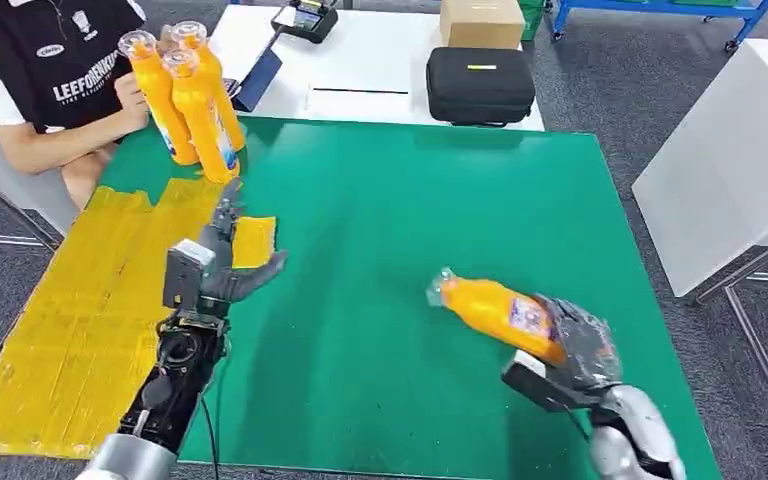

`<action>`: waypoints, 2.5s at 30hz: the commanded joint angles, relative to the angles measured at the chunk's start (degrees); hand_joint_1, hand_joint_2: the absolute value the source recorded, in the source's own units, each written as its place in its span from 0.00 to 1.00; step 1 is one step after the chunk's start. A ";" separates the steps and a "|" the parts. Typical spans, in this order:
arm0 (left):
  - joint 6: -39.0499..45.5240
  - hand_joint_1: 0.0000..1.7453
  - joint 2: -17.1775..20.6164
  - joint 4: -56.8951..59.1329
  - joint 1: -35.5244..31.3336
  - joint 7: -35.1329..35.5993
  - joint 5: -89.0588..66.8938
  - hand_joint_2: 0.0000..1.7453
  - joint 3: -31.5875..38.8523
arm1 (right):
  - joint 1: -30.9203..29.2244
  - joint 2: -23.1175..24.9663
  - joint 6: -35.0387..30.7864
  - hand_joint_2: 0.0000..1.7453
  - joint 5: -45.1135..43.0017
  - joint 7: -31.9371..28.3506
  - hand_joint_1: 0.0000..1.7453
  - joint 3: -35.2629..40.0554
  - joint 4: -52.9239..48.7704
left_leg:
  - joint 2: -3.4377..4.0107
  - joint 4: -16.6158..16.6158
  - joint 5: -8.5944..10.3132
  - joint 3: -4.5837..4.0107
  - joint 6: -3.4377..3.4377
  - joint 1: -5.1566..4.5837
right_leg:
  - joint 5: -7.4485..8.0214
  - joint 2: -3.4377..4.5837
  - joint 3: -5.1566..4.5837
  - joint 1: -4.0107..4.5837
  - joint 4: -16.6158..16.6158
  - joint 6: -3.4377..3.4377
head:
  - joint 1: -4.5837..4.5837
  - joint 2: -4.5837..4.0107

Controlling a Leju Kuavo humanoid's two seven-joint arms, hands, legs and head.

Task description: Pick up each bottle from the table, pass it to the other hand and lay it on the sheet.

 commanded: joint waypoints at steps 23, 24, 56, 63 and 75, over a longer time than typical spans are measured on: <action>-8.94 0.00 -2.10 3.27 -5.17 5.52 2.41 1.00 -8.90 | -23.66 19.99 -3.14 1.00 -28.29 -9.08 1.00 10.08 26.50 | 0.24 0.03 -0.10 0.21 -0.11 0.03 | -0.03 0.18 0.15 0.03 0.03 -0.13 | 0.02 0.00; -8.95 0.00 -2.07 3.36 -5.24 5.51 2.44 1.00 -8.89 | -23.72 20.15 -3.32 1.00 -28.26 -9.04 1.00 10.16 26.59 | 0.17 0.00 -0.05 0.16 -0.10 0.02 | -0.01 0.12 0.12 0.01 0.02 -0.12 | 0.02 0.00; -20.15 0.00 -4.52 15.97 -10.72 12.33 21.55 1.00 -6.49 | -28.90 27.64 -3.71 1.00 -24.43 -9.16 1.00 28.05 41.29 | 0.07 0.04 -0.11 0.24 -0.14 0.04 | -0.11 0.00 0.22 0.03 0.05 -0.15 | 0.04 0.00; -16.29 0.89 -4.68 15.10 -10.31 12.04 24.01 1.00 -4.80 | -28.95 27.13 -4.11 1.00 -25.47 -8.86 1.00 29.13 42.14 | 0.02 0.02 -0.06 0.13 -0.11 0.04 | -0.07 -0.03 0.12 0.03 0.02 -0.13 | 0.04 0.00; -12.30 1.00 -4.59 14.49 -10.63 10.51 26.29 1.00 -4.99 | -28.87 26.11 -5.10 1.00 -27.31 -8.49 1.00 29.73 42.73 | -0.02 0.00 -0.02 0.10 -0.10 0.03 | -0.05 -0.06 0.11 0.02 0.00 -0.12 | 0.02 0.00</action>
